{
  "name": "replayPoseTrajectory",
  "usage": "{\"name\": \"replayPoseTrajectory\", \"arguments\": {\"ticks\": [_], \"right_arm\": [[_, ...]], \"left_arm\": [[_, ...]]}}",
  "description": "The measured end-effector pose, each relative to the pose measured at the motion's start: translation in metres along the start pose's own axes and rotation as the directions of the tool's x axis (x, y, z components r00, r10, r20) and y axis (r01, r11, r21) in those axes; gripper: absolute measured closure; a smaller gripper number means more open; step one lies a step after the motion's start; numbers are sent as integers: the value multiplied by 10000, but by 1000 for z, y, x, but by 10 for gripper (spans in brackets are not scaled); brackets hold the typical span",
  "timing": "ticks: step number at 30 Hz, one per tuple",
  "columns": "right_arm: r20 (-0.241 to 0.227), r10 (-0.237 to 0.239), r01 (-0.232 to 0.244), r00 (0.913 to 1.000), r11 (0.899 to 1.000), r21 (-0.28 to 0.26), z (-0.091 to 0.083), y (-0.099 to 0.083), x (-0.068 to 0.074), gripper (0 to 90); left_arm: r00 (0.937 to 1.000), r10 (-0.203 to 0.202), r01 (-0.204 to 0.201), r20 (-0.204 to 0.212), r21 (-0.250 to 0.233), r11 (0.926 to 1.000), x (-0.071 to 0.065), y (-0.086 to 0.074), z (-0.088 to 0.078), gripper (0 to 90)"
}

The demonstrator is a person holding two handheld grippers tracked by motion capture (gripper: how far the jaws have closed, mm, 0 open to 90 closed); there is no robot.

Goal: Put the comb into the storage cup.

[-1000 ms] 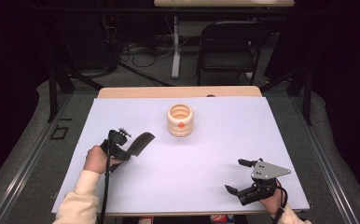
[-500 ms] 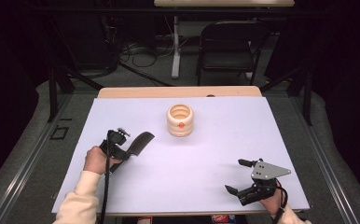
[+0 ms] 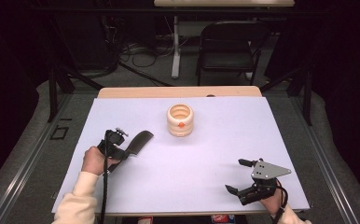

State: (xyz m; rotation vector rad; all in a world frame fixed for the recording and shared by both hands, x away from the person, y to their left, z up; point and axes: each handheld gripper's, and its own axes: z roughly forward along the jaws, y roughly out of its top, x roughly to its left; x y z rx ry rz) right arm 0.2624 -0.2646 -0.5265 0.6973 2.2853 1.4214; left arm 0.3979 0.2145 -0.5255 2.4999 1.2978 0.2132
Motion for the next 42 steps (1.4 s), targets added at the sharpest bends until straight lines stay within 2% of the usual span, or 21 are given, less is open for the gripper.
{"name": "replayPoseTrajectory", "arguments": {"ticks": [3, 11, 19, 28, 33, 42], "right_arm": [[-8, 6, -6, 10000, 10000, 21, 0, 0, 0, 0], [23, 19, -19, 10000, 10000, 3, 0, 0, 0, 0], [41, 5, -5, 10000, 10000, -10, 0, 0, 0, 0], [62, 35, -35, 10000, 10000, -4, -1, 0, 0, 0], [42, 76, -76, 10000, 10000, -35, 0, 0, -1, 0], [76, 30, -30, 10000, 10000, -18, -1, 0, -1, 0]], "left_arm": [[10000, 91, -91, -9, -34, 10000, 0, -1, -3, 721], [9999, 129, -129, -21, -487, 9987, -2, -4, -10, 721], [9999, 109, -101, 60, -1113, 9937, -3, -8, -18, 721], [9999, -3, 24, 107, -1921, 9814, -2, -13, -24, 721], [9999, -48, 86, 162, -2419, 9703, -4, -14, -27, 721], [9998, 30, 22, 173, -2940, 9558, -8, -15, -29, 721]]}}
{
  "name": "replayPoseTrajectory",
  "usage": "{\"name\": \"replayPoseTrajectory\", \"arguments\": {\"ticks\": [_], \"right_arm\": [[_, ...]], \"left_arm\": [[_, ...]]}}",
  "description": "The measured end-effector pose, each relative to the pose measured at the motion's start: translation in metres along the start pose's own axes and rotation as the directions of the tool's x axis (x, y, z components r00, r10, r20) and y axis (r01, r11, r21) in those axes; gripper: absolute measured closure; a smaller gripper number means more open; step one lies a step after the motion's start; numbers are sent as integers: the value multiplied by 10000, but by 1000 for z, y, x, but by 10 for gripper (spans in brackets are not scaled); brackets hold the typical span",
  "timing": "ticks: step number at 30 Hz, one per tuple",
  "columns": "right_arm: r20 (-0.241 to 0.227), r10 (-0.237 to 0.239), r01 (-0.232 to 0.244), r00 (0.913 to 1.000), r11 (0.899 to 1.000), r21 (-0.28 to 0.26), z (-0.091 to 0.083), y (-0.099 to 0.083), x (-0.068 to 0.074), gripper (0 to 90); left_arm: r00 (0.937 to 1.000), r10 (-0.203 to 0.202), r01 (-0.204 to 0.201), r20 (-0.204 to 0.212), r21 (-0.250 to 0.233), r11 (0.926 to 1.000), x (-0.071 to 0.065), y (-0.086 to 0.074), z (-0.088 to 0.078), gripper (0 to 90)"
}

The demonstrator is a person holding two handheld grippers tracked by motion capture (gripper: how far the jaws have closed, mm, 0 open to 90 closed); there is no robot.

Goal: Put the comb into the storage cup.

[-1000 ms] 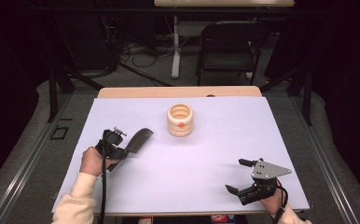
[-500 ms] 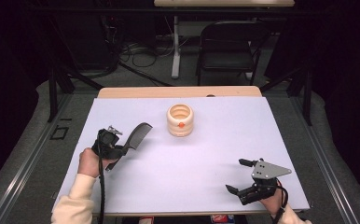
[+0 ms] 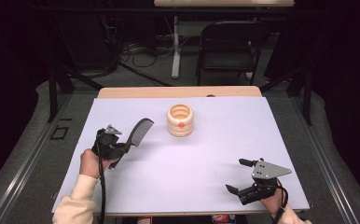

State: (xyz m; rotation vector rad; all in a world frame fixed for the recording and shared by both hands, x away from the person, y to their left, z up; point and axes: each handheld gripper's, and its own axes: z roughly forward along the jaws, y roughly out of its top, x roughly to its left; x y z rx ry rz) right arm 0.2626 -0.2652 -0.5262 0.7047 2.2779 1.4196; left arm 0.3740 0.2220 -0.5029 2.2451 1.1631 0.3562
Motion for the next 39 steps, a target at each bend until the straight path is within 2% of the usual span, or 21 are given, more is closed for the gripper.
{"name": "replayPoseTrajectory", "arguments": {"ticks": [20, 27, 36, 39], "right_arm": [[-20, 4, -4, 10000, 10000, 2, 1, 0, 0, 0], [-56, -10, 9, 10000, 10000, -50, 1, 0, 0, 0], [-53, 2, -3, 10000, 10000, -45, 1, 0, 0, 0], [-36, 4, -5, 10000, 10000, -20, 0, 0, 1, 0]], "left_arm": [[9999, 52, -44, 90, -872, 9962, -5, 0, -1, 721], [9996, 193, -169, 218, -1032, 9945, -7, 2, -1, 721], [9995, 257, -224, 201, -1511, 9883, -11, 4, 0, 721], [9995, 272, -237, 174, -1765, 9840, -13, 5, -1, 721]]}}
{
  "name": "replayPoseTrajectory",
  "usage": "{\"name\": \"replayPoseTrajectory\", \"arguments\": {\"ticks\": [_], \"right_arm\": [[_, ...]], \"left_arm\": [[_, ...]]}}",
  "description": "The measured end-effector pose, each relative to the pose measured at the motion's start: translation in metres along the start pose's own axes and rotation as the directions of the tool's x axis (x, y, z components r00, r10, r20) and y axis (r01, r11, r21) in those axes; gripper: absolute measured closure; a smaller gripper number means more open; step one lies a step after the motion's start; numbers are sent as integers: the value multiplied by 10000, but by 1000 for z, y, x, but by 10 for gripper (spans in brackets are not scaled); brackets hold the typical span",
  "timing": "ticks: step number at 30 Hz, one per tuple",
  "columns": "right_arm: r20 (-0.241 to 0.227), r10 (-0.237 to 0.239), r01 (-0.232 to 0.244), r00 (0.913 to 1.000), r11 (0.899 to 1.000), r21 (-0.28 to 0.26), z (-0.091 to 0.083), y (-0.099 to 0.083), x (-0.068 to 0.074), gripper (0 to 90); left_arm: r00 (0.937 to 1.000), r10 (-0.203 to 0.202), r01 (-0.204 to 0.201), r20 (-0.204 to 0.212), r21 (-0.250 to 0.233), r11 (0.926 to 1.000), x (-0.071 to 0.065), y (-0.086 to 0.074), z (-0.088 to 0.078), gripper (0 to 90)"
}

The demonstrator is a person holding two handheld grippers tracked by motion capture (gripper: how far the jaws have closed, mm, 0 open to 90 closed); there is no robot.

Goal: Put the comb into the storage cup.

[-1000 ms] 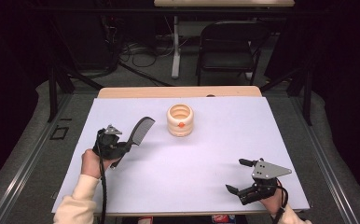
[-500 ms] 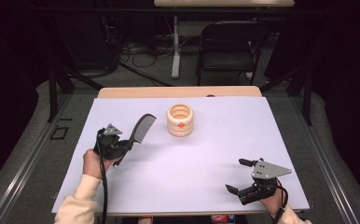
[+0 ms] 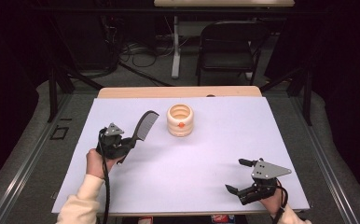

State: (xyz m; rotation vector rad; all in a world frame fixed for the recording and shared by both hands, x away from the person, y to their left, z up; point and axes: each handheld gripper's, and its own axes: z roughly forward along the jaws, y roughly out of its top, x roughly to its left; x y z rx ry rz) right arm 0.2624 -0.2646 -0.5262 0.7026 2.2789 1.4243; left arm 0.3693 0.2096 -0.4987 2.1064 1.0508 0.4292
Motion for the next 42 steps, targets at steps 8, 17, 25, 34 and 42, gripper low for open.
{"name": "replayPoseTrajectory", "arguments": {"ticks": [8, 17, 25, 34, 42], "right_arm": [[13, 7, -7, 10000, 10000, -35, 0, 0, -1, 0], [2, 42, -42, 10000, 10000, -33, 0, 0, -1, 0], [-4, 41, -41, 10000, 10000, 3, 1, 0, -1, 0], [12, 39, -39, 10000, 10000, 11, 1, 0, -1, 0], [1, 48, -48, 10000, 10000, 30, 1, 0, -1, 0]], "left_arm": [[10000, -58, 56, -18, -636, 9980, -3, 4, -1, 721], [9998, -195, 194, -1, -1106, 9937, -2, 6, 3, 721], [9998, -211, 210, 7, -1441, 9893, -3, 10, 2, 722], [9999, -154, 160, 52, -1685, 9856, -6, 15, 5, 722], [9999, -92, 114, 135, -1779, 9840, -7, 18, 8, 722]]}}
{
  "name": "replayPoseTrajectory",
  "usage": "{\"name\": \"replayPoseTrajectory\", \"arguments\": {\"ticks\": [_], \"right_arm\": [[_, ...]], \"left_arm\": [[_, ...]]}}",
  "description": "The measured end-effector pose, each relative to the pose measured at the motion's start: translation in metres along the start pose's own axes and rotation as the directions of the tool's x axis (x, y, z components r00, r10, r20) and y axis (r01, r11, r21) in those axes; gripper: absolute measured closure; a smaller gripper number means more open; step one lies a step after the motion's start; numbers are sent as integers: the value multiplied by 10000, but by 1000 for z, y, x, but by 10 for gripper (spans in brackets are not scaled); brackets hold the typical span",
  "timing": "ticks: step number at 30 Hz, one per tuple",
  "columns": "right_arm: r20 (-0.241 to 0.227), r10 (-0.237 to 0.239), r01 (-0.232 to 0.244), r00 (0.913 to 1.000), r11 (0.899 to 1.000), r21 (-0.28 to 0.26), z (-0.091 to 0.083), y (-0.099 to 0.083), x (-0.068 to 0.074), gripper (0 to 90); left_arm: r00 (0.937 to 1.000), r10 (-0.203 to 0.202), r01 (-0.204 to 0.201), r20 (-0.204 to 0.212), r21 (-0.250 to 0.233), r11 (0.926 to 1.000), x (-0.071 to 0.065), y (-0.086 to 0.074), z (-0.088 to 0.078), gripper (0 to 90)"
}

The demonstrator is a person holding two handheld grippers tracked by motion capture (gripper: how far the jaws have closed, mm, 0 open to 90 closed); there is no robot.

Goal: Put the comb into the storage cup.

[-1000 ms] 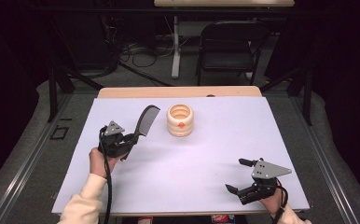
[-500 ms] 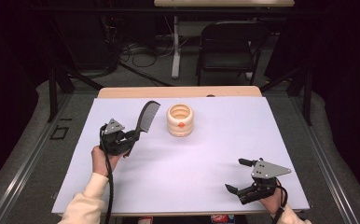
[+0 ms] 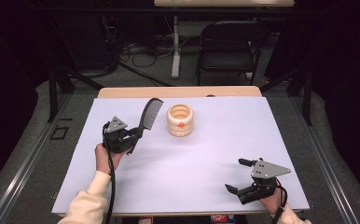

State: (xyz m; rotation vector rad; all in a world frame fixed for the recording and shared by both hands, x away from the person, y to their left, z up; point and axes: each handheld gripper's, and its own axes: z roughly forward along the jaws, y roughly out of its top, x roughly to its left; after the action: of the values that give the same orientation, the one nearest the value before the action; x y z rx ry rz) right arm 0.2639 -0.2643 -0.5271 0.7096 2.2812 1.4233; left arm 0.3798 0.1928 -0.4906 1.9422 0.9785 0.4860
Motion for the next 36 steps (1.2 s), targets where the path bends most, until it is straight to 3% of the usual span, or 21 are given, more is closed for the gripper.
{"name": "replayPoseTrajectory", "arguments": {"ticks": [36], "right_arm": [[56, 30, -30, 10000, 10000, -6, 1, 0, 0, 0]], "left_arm": [[9998, 191, -185, 50, -1092, 9938, -15, 23, 23, 722]]}}
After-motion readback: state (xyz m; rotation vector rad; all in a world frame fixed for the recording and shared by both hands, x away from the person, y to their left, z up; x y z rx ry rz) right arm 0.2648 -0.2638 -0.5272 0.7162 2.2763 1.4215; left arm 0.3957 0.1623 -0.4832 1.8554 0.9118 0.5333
